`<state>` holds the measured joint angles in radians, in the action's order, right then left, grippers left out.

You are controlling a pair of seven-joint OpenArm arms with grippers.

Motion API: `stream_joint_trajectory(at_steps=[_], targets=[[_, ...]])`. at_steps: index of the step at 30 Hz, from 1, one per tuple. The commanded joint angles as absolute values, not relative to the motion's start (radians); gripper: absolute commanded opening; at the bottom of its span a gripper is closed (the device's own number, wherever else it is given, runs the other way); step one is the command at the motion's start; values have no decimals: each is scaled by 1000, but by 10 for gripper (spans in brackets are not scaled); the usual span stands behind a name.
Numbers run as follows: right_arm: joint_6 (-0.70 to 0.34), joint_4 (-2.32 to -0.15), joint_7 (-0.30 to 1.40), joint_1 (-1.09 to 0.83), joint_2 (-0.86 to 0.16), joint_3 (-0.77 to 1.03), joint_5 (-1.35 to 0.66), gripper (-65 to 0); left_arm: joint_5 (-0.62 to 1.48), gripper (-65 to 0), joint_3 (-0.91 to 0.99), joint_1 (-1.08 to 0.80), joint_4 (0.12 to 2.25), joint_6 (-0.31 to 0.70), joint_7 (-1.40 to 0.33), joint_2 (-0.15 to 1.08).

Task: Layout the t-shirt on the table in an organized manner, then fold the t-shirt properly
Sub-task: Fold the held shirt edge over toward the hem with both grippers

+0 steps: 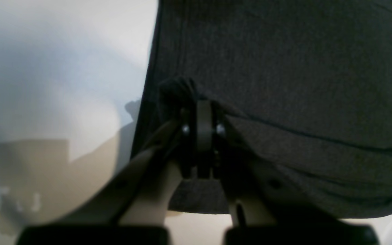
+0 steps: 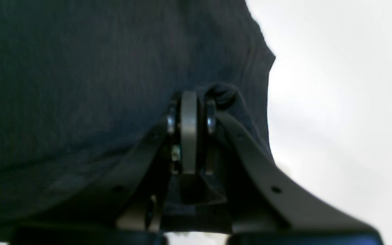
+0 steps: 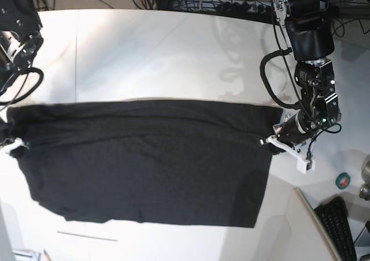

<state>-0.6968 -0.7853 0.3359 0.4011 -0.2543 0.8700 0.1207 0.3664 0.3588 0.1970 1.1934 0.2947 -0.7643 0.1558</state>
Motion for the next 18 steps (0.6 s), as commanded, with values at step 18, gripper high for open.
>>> stream_joint_trajectory(at_steps=[18], targets=[[-698,-800,248,423,-268,875,102,-650,374,-650,355,219,1205,300,-688,168]])
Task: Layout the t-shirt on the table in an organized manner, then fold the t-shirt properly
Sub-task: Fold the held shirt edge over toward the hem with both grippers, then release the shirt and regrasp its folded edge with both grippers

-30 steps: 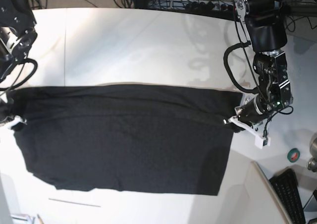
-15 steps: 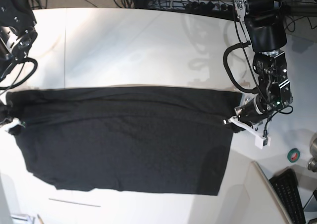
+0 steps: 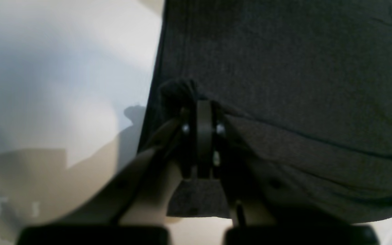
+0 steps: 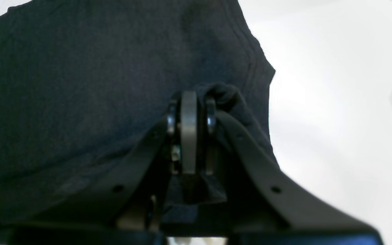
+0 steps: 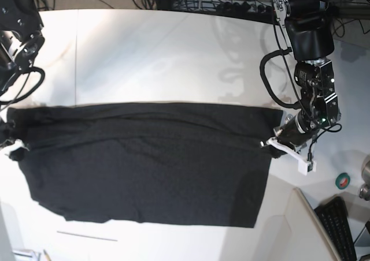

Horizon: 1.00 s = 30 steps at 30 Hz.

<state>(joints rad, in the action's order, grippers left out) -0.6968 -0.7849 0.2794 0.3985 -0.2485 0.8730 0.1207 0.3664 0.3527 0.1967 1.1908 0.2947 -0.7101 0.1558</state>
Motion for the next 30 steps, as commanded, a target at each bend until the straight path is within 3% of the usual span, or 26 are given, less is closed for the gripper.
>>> stream_joint_trajectory(at_steps=[1,5,6,9,11,14,18,22,25,30], targets=[[-698,-800,248,423,-268,875,102,-650,374,-650,360,219,1205,300,-688,168],[-698,-803,248,415,-271,875,102,-633,375,-650,363,217,1207,300,-688,171],[-698,-806,248,407,-272,875,102,-558,375,-625,363,217,1207,300,-688,171],[-698,-808,246,401,-272,877,101,-377,383,-337,367,219,1216,300,-688,171],[-698,-822,248,400,-272,880,99,-354,384,-178,423,223,1236,300,-688,168],[-698,-941,272,355,-259,966,99,-344,384,-64,529,222,1290,306,-688,165],[-698,-1141,466,320,-197,1087,99,-342,400,-56,608,139,1379,306,-693,163],[-698,-1254,596,297,-120,1202,99,-341,618,-56,687,18,1371,306,-693,163],[-698,-1317,628,266,-76,1234,99,-341,805,-56,725,-65,1319,306,-693,170],[-698,-1328,628,226,-42,1236,99,-341,811,-58,665,-108,1280,305,-690,171]])
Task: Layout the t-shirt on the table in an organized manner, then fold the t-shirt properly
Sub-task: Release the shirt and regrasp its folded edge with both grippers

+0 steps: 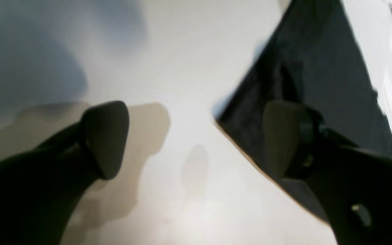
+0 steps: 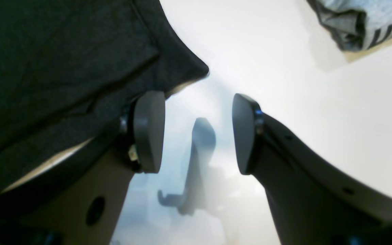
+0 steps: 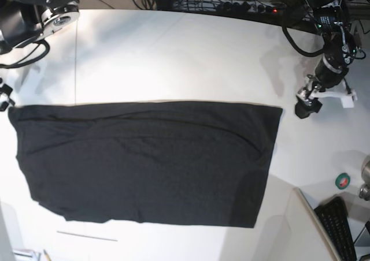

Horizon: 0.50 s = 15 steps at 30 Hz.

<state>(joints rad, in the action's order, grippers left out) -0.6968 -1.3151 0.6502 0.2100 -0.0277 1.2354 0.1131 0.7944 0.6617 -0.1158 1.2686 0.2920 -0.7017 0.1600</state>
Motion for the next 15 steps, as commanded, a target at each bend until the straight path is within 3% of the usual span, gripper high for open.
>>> stream_joint_trajectory(at_steps=[1,9,15], targets=[[-698,-1314,628,226,-38,1239,99,-341,811,-58,651,-104,1265,305,-690,171],[-698,-1257,631,182,-38,1233,-110,-341,808,-58,565,-36,1150,305,-687,168],[-698,-1104,628,213,-82,1242,-111,-348,808,-58,472,38,1073,303,-687,171]])
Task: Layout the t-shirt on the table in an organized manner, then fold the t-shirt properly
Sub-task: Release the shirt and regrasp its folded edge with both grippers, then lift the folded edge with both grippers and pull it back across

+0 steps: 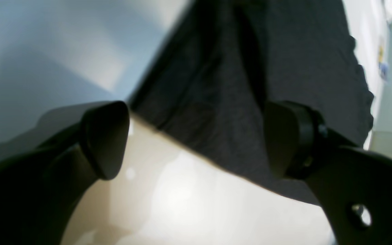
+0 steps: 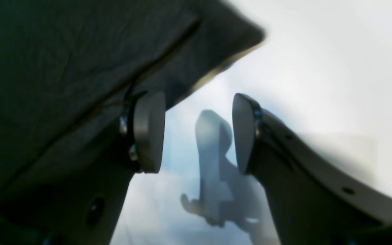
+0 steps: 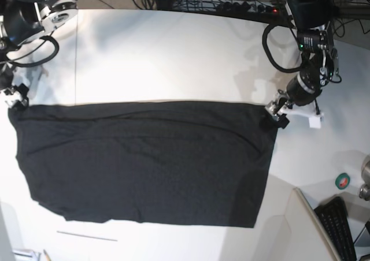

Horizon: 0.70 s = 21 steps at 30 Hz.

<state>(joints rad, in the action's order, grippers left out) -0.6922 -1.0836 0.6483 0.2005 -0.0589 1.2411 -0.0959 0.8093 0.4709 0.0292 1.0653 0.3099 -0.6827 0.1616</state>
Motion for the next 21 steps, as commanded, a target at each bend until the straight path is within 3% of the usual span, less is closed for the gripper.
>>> stream_joint_trajectory(at_steps=[1,4,10,14,21], targets=[[-698,-1070,627,214,-93,1242,-114,-350,808,-59,463,50,1059,302,-687,171],[-607,-993,578,232,-116,1242,-117,-341,808,-127,455,64,1041,302,-685,171],[-591,-843,429,248,-143,1242,-151,-341,777,-504,450,68,1038,302,-685,171],[-515,-742,401,278,-177,1241,-151,-341,685,-648,458,70,1040,305,-685,168],[-452,-691,272,282,-186,1234,-151,-342,679,-650,455,71,1038,305,-685,168]])
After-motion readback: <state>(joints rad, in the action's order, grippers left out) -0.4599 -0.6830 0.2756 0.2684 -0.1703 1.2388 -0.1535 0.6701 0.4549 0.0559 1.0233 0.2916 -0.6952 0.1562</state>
